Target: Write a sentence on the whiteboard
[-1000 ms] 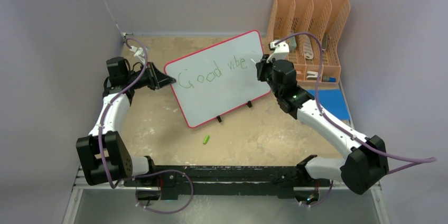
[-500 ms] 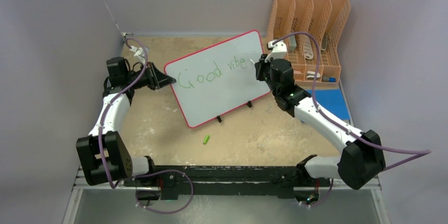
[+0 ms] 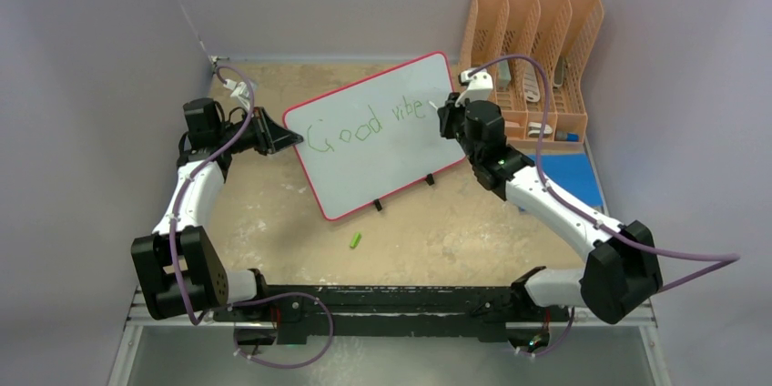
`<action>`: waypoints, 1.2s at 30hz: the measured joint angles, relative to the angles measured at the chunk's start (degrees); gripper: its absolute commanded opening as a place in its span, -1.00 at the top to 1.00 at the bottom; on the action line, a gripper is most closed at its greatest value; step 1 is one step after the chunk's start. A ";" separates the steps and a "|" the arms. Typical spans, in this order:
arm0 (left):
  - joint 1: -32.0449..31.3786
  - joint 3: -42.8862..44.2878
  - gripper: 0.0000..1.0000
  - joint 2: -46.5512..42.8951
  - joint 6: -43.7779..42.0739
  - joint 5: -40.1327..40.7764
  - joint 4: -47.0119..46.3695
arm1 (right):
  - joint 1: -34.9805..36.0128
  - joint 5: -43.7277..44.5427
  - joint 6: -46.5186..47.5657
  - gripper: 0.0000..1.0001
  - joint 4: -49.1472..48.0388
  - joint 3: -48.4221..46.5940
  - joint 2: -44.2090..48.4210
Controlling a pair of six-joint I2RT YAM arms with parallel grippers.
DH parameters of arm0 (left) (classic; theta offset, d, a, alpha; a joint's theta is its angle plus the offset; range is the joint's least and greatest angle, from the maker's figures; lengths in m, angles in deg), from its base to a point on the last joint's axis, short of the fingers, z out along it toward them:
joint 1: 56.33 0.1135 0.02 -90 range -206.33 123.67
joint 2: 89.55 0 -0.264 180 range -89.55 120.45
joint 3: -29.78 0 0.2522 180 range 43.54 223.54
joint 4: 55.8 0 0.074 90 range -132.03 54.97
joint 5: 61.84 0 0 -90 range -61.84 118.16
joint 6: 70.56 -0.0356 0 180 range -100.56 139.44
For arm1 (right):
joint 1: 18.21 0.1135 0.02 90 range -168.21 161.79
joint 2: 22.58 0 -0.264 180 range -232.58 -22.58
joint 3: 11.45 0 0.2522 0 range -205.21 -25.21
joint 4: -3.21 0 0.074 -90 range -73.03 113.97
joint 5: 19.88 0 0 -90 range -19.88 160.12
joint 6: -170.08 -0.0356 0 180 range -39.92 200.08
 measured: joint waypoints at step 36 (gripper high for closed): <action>0.00 0.00 1.00 0.00 0.00 0.24 0.00 | -0.04 -3.65 0.46 1.00 -1.68 -0.13 -0.59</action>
